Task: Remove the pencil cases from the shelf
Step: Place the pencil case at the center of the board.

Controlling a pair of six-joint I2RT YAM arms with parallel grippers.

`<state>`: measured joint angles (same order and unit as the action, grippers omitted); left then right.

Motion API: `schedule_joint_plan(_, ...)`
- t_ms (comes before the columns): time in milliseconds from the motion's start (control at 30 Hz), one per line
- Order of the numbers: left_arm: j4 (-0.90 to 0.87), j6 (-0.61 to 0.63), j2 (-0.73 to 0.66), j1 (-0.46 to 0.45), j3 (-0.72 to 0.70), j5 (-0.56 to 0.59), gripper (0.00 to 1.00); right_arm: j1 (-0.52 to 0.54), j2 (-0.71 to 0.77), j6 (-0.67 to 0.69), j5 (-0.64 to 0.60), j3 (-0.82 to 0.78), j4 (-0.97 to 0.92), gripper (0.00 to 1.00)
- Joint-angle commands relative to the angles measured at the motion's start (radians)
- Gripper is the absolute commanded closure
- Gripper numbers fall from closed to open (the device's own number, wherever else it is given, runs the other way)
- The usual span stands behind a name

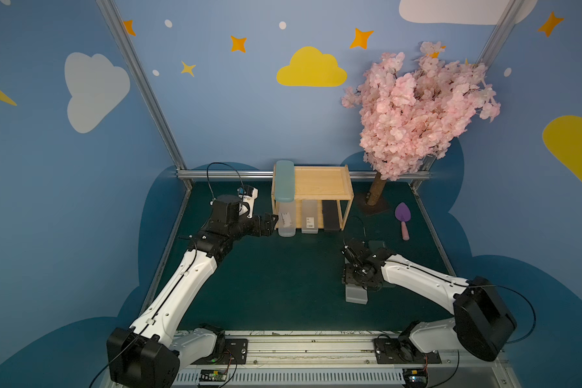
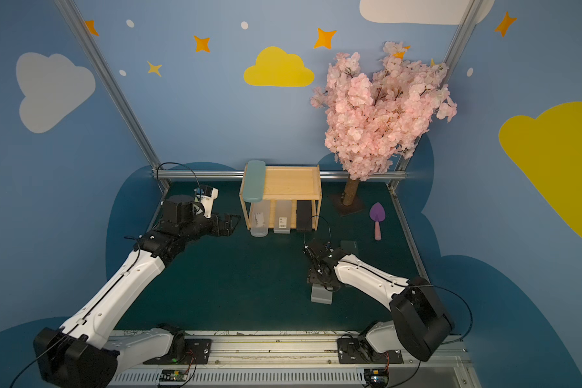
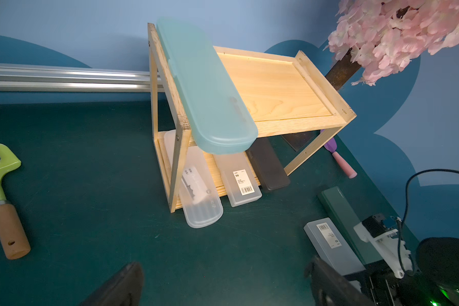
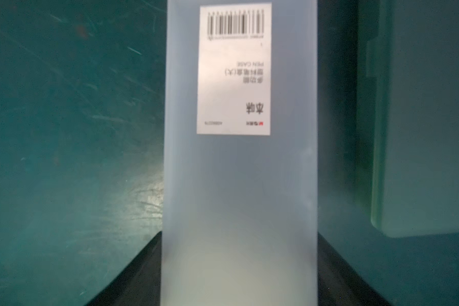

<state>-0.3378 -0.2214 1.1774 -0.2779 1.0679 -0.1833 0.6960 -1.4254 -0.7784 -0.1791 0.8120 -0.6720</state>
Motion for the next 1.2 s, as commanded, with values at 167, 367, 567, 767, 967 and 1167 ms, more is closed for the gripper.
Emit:
schedule_joint_plan(167, 0.023, 0.011, 0.026, -0.003, -0.011, 0.011, 0.0, -0.054, -0.122, 0.089, 0.094, 0.031, 0.057, 0.3)
schedule_joint_plan(367, 0.025, 0.015, 0.035, -0.004, -0.011, 0.017, 0.0, -0.091, -0.165, 0.142, 0.108, 0.036, 0.095, 0.3)
schedule_joint_plan(567, 0.023, 0.019, 0.036, -0.002, -0.008, 0.022, 0.0, -0.112, -0.196, 0.209, 0.124, 0.049, 0.092, 0.3)
schedule_joint_plan(767, 0.022, 0.02, 0.04, -0.003, -0.006, 0.022, 0.0, -0.128, -0.217, 0.287, 0.122, 0.076, 0.069, 0.27)
schedule_joint_plan(967, 0.024, 0.019, 0.04, -0.003, -0.004, 0.025, 0.0, -0.153, -0.23, 0.307, 0.134, 0.078, 0.078, 0.27)
schedule_joint_plan(1167, 0.016, 0.026, 0.036, -0.002, 0.003, 0.03, 0.0, -0.158, -0.263, 0.323, 0.124, 0.11, 0.056, 0.27)
